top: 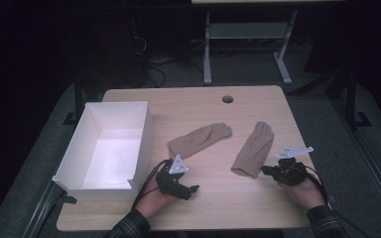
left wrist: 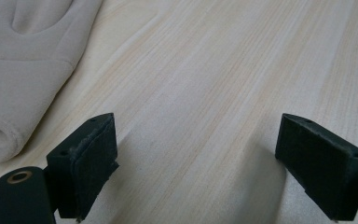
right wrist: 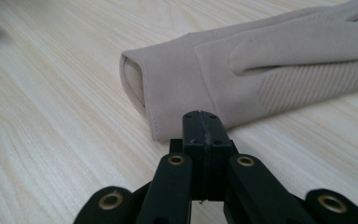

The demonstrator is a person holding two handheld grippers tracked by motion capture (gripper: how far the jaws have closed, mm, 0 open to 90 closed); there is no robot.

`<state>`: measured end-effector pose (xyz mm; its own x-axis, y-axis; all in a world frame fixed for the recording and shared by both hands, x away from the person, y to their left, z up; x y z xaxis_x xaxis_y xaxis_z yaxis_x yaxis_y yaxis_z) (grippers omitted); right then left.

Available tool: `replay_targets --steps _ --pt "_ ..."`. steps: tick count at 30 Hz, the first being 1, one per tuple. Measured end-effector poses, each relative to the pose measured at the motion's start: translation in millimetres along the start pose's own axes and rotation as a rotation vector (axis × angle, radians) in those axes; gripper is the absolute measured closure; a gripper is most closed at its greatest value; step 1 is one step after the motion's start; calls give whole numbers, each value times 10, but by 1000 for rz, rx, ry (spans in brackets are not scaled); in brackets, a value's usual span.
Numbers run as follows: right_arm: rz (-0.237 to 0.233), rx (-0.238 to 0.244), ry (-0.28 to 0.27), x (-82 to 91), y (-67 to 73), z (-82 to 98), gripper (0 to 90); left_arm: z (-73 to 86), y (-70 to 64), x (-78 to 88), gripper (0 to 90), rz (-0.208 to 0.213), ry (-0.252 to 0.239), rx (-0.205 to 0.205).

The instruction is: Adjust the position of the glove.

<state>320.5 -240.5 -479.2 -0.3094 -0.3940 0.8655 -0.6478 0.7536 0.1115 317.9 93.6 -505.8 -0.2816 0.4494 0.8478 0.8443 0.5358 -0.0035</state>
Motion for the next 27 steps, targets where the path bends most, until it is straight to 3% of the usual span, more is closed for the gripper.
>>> replay_targets --steps 3,9,14,22,27 --pt "-3 16 -6 -29 -3 -50 897 -3 -1 2 120 0 3 -17" --pt "-16 49 -9 -114 22 -225 897 1 -14 2 121 5 0 -13" --pt "-35 48 -26 -182 47 -375 897 3 -16 2 121 6 -1 -11" --pt "-58 76 -20 -324 126 -578 897 4 -19 2 122 6 -4 -8" --pt "-59 93 11 -449 151 -651 897 4 -20 3 122 7 -3 -7"
Point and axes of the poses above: each handheld gripper's, and its own axes: x roughly backward along the jaws, z roughly out of its underside, y roughly to its left, the point moved 4 cm from there along -x, roughly forward along the jaws, and after that the axes turned 14 degrees about y, right-handed, at the moved point
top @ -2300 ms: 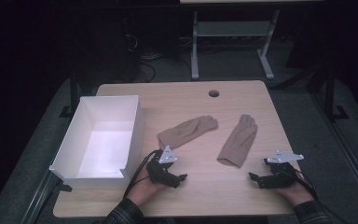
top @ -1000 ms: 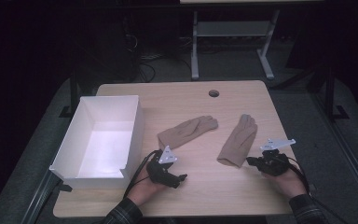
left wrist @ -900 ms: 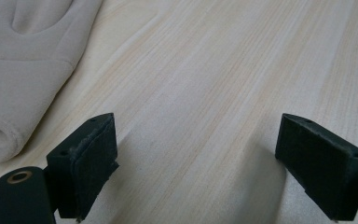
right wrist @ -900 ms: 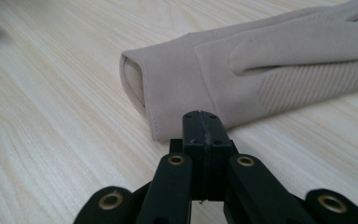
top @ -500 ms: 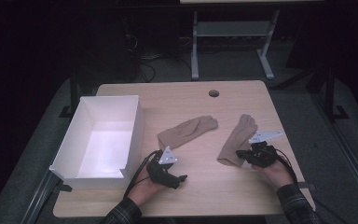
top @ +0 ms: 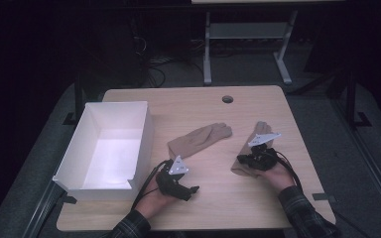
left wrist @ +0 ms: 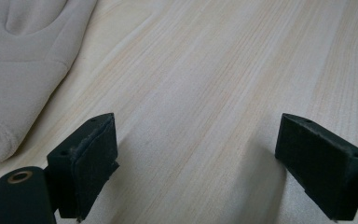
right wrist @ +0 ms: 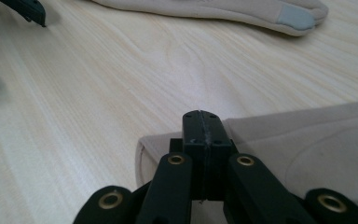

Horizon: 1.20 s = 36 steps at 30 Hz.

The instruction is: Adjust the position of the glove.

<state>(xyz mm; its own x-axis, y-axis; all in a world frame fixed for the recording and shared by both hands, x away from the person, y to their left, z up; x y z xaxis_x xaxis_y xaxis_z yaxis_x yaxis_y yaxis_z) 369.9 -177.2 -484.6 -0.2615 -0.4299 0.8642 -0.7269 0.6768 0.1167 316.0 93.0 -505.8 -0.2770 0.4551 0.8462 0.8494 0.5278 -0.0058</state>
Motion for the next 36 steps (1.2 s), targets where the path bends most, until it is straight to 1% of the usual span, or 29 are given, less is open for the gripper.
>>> replay_targets --steps 3,5,6,7,13,17,18,20,21,22,25,26,27,29,35,36 --pt "6 5 14 -67 -6 -33 898 0 0 0 122 0 0 0" --pt "14 10 46 -126 -4 -27 898 0 0 0 122 0 0 0" --pt "16 12 39 -137 -5 -22 898 0 0 0 122 0 0 -1" --pt "12 7 38 -136 -2 -23 898 0 0 0 121 0 0 0" --pt "17 18 41 -131 3 -11 898 0 0 0 122 0 0 0" --pt "9 16 44 -119 32 8 898 0 0 0 121 0 0 -1" --pt "11 25 44 -116 34 18 898 0 0 0 122 0 0 0" --pt "2 20 45 -104 61 39 898 0 0 0 121 0 0 0" --pt "4 33 47 -99 63 53 898 0 0 -1 122 0 -1 0" --pt "-1 29 48 -94 76 63 898 0 0 0 122 0 0 0" --pt "-3 43 58 -75 107 92 898 1 0 0 122 0 0 0" --pt "-5 39 56 -72 120 97 898 0 0 -1 122 0 -1 -1" --pt "-5 47 59 -66 125 110 897 1 0 0 122 -1 0 -1" --pt "-11 49 61 -53 144 135 897 1 1 -1 122 -1 -1 -1" --pt "-27 57 74 -6 223 220 898 1 1 -2 121 -1 -1 -1" --pt "-32 68 84 14 260 254 897 1 0 -1 122 -1 -1 -1"
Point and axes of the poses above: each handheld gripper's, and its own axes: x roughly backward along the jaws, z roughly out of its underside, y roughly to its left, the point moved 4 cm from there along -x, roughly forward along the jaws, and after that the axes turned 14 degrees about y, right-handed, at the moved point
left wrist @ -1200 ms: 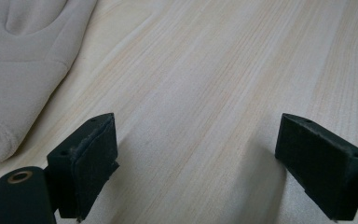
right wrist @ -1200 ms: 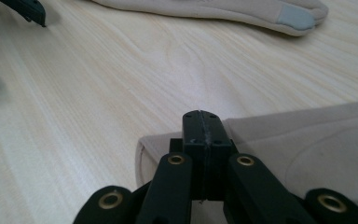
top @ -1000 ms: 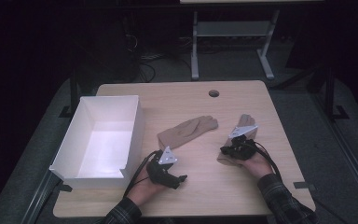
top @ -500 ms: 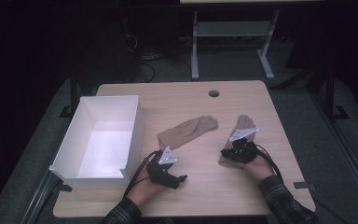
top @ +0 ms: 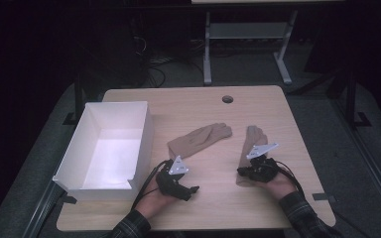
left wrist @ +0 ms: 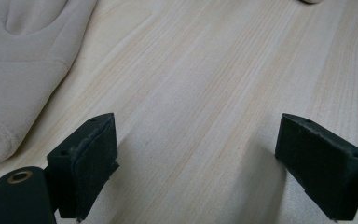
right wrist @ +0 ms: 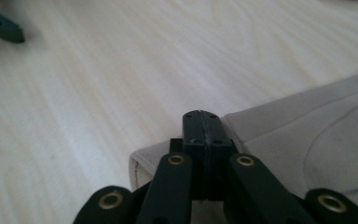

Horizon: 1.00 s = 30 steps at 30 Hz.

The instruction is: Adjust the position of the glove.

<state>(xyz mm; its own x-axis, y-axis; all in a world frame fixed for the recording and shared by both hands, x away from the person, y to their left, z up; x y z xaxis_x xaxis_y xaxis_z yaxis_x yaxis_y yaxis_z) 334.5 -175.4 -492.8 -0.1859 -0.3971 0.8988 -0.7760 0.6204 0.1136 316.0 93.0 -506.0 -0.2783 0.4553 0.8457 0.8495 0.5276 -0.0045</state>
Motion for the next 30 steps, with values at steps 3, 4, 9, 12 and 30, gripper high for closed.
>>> replay_targets --steps 3,4,9,12,30 --pt "-6 4 1 14 47 42 897 0 0 0 122 0 0 0" --pt "-7 7 3 21 63 61 898 -1 6 1 121 -3 0 -7" --pt "-25 20 12 61 174 162 898 1 -4 0 122 2 0 5" --pt "-43 24 10 79 253 226 897 2 -3 1 122 1 2 3" --pt "49 -6 -85 357 -3 217 897 -2 -2 -2 122 1 -3 4"
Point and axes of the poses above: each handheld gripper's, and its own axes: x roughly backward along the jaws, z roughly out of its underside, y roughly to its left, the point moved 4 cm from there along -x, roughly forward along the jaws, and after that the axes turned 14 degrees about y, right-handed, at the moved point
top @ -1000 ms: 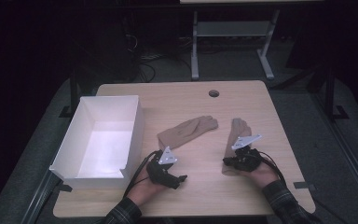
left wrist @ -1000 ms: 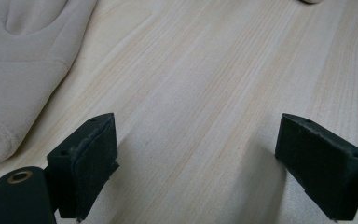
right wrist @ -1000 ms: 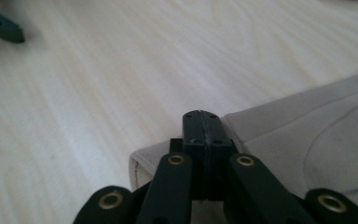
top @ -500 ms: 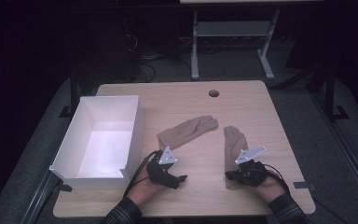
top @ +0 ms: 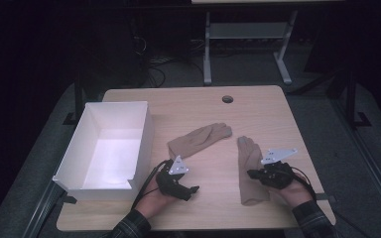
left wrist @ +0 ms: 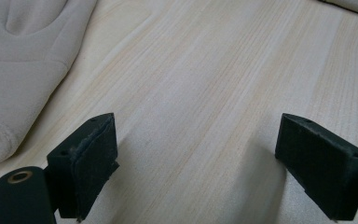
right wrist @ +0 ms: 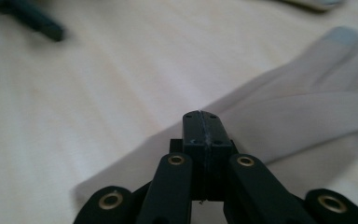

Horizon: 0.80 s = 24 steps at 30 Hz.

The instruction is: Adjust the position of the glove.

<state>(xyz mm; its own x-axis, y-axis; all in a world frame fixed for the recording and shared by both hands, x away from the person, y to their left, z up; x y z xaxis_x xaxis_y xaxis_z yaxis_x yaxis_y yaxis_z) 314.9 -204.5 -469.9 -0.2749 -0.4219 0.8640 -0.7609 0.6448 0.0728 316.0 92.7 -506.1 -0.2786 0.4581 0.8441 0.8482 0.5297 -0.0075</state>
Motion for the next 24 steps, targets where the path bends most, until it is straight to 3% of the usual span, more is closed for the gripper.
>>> replay_targets --steps 5,10,13,18,24 --pt "36 -23 -30 -33 -230 -62 897 1 2 1 121 -1 3 -3" --pt "37 -42 -2 -177 -346 -74 897 1 2 2 121 -1 3 -3" --pt "32 -44 27 -250 -366 -69 897 1 1 2 121 0 4 -3" --pt "16 -62 30 -263 -378 -50 898 1 1 2 122 -1 3 -3" --pt "13 -35 43 -255 -317 -41 899 2 1 2 121 -1 3 -4"
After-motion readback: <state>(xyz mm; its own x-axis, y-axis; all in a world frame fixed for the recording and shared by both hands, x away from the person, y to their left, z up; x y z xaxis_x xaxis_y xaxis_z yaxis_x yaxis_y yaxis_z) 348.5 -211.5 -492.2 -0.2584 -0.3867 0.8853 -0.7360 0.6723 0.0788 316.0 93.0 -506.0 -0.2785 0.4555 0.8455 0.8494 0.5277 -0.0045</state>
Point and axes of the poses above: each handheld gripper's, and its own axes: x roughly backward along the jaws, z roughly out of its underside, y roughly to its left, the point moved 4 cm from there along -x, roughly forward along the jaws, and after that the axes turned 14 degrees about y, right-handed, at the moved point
